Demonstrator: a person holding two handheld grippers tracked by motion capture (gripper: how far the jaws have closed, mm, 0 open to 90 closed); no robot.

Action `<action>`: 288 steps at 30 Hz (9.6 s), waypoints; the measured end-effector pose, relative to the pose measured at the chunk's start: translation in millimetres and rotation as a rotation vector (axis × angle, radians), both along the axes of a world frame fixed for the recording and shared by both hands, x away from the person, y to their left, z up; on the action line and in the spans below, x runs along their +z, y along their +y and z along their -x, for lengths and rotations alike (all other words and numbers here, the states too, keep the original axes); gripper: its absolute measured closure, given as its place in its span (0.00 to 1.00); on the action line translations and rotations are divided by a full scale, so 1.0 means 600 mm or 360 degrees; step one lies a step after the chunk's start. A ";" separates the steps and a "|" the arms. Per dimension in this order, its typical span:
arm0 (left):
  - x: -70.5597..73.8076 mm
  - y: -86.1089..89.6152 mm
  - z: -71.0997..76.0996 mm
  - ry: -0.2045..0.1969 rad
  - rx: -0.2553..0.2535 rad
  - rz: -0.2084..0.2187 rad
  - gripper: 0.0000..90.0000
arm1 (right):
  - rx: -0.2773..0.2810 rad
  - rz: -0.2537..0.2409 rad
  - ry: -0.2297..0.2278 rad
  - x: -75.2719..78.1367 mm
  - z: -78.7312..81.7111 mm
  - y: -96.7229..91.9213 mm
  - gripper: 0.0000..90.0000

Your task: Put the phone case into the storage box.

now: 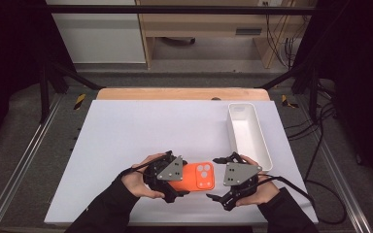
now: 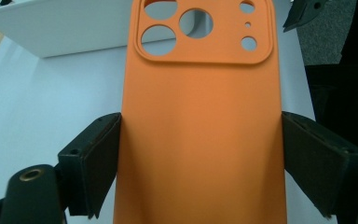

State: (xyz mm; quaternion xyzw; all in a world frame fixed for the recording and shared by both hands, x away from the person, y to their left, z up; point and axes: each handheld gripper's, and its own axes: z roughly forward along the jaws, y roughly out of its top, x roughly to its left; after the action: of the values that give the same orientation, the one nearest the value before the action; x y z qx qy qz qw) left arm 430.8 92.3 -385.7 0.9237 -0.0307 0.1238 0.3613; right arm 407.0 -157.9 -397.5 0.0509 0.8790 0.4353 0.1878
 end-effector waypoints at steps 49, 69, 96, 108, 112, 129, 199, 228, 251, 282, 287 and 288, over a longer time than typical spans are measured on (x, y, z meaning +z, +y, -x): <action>-0.009 -0.012 0.014 0.0005 -0.0142 0.0038 0.17 | 0.0269 -0.0121 0.0018 -0.020 -0.004 0.014 0.16; -0.008 -0.013 0.014 0.0012 -0.0136 0.0028 0.17 | 0.0277 -0.0124 0.0063 -0.020 -0.007 0.014 0.18; -0.004 -0.005 0.014 0.0034 -0.0051 0.0053 0.04 | 0.0241 -0.0094 0.0077 -0.017 -0.009 0.012 0.18; -0.003 0.022 0.012 0.0117 0.0103 0.0092 0.00 | 0.0198 -0.0050 0.0082 -0.005 -0.012 0.003 0.18; -0.005 0.030 0.011 0.0134 0.0127 0.0095 0.00 | 0.0187 -0.0018 0.0111 -0.001 -0.013 0.000 0.18; -0.019 0.037 0.006 0.0216 0.0167 0.0050 0.00 | 0.0156 0.0143 0.0191 0.024 -0.022 -0.005 0.18; -0.037 -0.064 -0.002 0.0190 0.0053 -0.0424 0.00 | 0.0193 0.0675 0.0409 0.088 -0.039 0.083 0.18; -0.040 -0.088 0.002 0.0134 0.0020 -0.0606 0.13 | 0.0218 0.0698 0.0412 0.086 -0.036 0.090 0.18; -0.043 -0.083 0.001 0.0124 0.0044 -0.0545 0.17 | 0.0239 0.0676 0.0364 0.087 -0.033 0.089 0.17; -0.046 -0.040 -0.011 0.0115 0.0113 -0.0341 0.17 | 0.0142 0.0345 0.0170 0.139 -0.024 0.011 0.07; -0.042 -0.030 -0.012 0.0128 0.0126 -0.0262 0.17 | 0.0134 0.0286 0.0179 0.129 -0.023 -0.009 0.06; -0.042 -0.028 -0.012 0.0112 0.0131 -0.0236 0.17 | 0.0129 0.0269 0.0181 0.125 -0.022 -0.012 0.06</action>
State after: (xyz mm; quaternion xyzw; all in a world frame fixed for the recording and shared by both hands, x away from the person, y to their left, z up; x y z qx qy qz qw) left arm 438.3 75.2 -410.9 0.9522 0.0110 0.1034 0.2873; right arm 420.5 -165.0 -322.5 0.0238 0.9232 0.3631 0.1236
